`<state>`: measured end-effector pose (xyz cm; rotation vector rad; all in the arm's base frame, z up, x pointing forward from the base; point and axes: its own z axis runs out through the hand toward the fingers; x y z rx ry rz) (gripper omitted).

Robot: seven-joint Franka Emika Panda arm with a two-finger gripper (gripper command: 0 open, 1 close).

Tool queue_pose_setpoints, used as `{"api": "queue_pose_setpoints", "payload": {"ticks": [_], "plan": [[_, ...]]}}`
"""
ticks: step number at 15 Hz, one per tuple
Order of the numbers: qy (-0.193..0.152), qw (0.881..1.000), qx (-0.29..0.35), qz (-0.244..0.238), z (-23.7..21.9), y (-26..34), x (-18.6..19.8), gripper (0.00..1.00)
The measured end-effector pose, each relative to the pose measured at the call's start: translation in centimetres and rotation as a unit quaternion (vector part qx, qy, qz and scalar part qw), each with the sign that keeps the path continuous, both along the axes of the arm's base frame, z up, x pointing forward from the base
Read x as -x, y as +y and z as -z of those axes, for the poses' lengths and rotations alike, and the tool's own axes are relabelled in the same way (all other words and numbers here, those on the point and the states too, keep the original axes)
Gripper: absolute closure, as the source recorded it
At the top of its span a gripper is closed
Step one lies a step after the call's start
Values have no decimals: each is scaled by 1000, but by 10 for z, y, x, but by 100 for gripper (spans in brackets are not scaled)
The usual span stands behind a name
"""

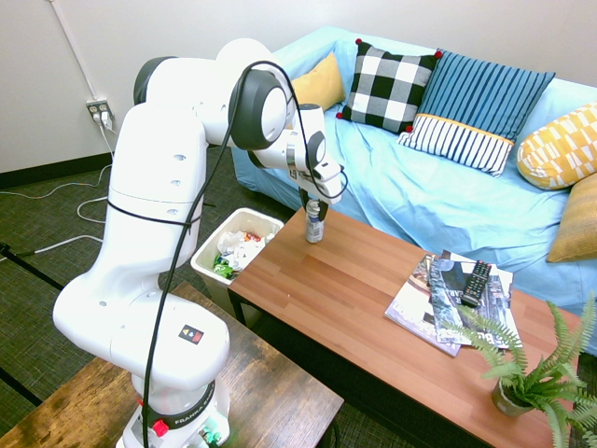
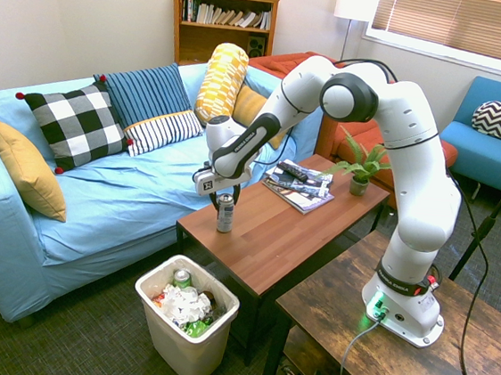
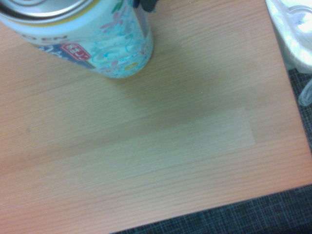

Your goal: Throw the can in the trash bin

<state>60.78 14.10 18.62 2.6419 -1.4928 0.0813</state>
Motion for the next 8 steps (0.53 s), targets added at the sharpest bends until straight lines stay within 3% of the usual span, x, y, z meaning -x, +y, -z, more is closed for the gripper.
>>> {"api": "queue_pose_setpoints", "payload": {"ticks": [5, 8], "plan": [[-4, 1000, -5, -6, -7, 12, 1, 100], [-16, 999, -10, -47, -40, 79, 19, 100]]}}
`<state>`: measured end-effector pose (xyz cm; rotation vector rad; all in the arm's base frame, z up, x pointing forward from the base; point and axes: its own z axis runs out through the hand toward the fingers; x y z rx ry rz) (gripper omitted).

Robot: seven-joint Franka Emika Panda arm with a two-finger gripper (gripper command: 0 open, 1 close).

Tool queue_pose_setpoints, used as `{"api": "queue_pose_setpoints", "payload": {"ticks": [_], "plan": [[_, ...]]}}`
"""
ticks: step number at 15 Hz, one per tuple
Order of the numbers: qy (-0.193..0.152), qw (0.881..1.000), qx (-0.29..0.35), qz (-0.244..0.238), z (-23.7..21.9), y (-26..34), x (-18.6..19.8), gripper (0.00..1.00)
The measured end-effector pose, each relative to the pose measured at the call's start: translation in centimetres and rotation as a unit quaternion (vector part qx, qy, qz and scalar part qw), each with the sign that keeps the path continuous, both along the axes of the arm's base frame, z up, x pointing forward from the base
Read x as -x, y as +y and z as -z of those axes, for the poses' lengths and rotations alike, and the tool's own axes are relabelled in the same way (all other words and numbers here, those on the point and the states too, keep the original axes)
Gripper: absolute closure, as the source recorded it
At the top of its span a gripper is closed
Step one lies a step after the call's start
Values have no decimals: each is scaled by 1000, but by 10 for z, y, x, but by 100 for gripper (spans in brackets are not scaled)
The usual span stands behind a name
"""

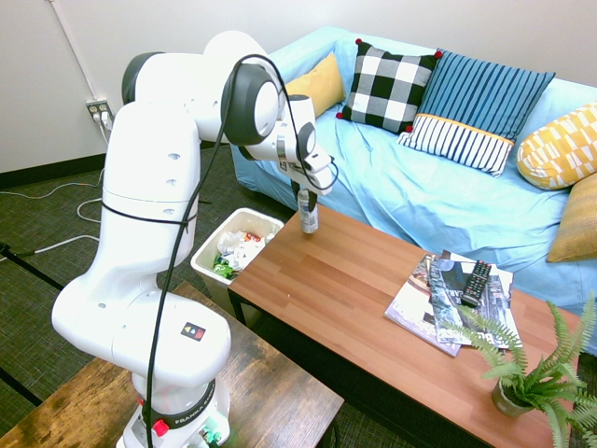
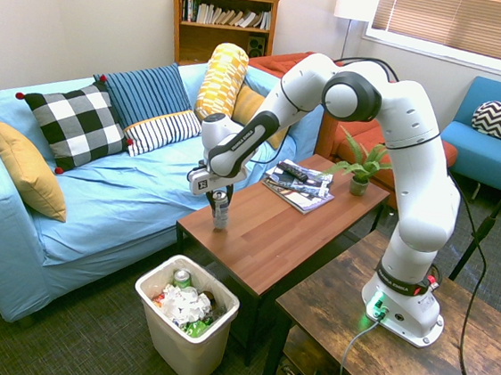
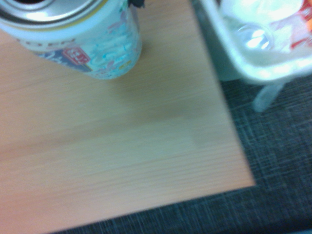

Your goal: Throw the can in the trash bin

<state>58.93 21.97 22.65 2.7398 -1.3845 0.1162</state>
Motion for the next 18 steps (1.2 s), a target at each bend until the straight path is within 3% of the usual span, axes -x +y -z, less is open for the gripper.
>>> {"api": "queue_pose_setpoints", "payload": {"ticks": [4, 10, 11, 18], "plan": [[-10, 998, 14, -68, -4, 125, 63, 100], [2, 993, 41, -110, 81, 223, 112, 100], [3, 993, 44, -111, 92, 228, 112, 0], [-6, 994, 55, -97, 115, 223, 86, 0]]}}
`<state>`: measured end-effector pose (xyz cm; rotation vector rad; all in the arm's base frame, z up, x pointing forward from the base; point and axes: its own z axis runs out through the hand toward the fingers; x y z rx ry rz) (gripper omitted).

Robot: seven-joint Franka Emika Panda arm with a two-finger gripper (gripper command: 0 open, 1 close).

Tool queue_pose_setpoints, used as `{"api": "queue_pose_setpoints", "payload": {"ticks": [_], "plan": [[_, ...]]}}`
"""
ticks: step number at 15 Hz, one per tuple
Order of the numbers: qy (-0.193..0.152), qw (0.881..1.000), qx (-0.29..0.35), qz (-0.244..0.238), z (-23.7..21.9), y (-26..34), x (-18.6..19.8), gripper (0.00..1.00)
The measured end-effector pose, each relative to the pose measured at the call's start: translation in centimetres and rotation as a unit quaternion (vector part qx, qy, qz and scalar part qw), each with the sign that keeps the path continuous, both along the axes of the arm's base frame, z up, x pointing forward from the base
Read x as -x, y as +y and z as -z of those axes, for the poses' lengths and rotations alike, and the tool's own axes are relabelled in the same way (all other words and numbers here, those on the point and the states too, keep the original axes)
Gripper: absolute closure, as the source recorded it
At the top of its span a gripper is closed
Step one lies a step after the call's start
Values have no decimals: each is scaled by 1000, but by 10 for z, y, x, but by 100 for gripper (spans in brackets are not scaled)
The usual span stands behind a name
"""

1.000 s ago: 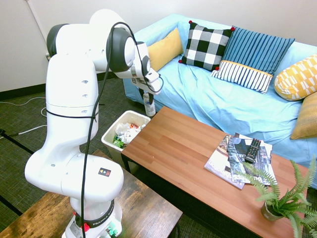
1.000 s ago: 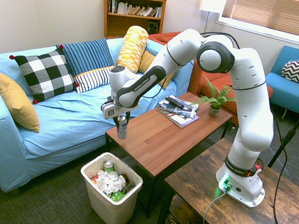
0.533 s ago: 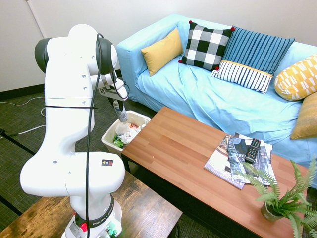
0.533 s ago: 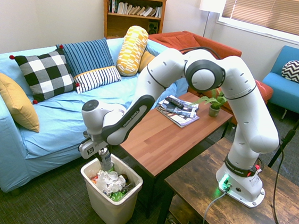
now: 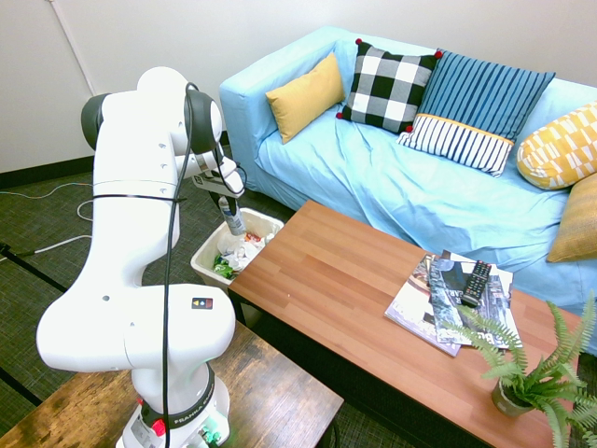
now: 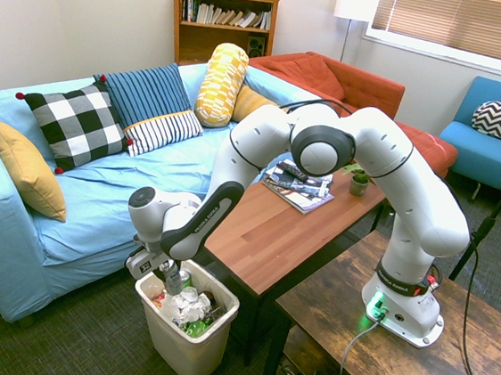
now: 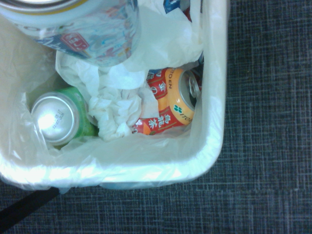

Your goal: Throw the can in the trash bin

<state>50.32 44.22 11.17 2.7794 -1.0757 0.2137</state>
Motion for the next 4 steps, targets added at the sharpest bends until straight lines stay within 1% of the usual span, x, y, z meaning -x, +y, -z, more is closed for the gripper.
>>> {"api": "queue_pose_setpoints", "payload": {"ticks": [4], "plan": [[-3, 1000, 5, 6, 2, -7, -6, 0]]}}
